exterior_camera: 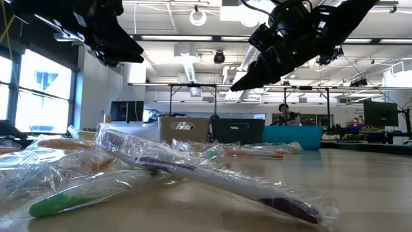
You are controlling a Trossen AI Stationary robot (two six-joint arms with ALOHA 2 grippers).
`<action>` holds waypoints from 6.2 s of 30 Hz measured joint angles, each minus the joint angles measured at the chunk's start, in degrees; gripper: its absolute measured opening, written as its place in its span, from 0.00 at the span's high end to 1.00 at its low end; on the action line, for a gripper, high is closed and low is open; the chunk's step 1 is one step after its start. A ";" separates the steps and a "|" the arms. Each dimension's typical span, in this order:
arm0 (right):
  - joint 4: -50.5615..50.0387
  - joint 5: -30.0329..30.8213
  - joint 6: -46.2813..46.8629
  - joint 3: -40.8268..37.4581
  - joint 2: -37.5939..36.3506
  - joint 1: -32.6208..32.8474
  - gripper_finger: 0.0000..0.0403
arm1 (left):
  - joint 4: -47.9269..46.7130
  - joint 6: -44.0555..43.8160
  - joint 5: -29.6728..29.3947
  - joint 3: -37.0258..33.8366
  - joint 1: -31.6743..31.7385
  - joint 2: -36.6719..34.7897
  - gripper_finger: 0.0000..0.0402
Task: Pick & Place Toothbrushes
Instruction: Put the orange toothbrush into the dark green bin
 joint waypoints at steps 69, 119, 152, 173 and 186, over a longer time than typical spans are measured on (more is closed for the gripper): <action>0.00 -0.08 -0.15 0.00 0.00 0.01 0.39 | 1.70 -7.80 2.09 -0.34 -2.07 1.60 0.55; 0.54 0.00 -0.17 0.00 0.00 0.00 0.39 | -11.62 -24.50 -7.40 8.98 -1.91 26.17 0.55; 0.87 -0.04 -0.21 0.00 0.00 0.00 0.39 | -16.59 -22.51 -5.11 11.88 5.08 41.45 0.55; 0.85 -0.11 -0.21 0.00 0.00 0.00 0.39 | -22.03 -13.46 0.39 23.92 5.08 42.25 0.55; 0.83 -0.17 -0.21 0.00 0.00 0.02 0.39 | -25.14 -18.94 2.70 23.41 5.08 42.25 0.55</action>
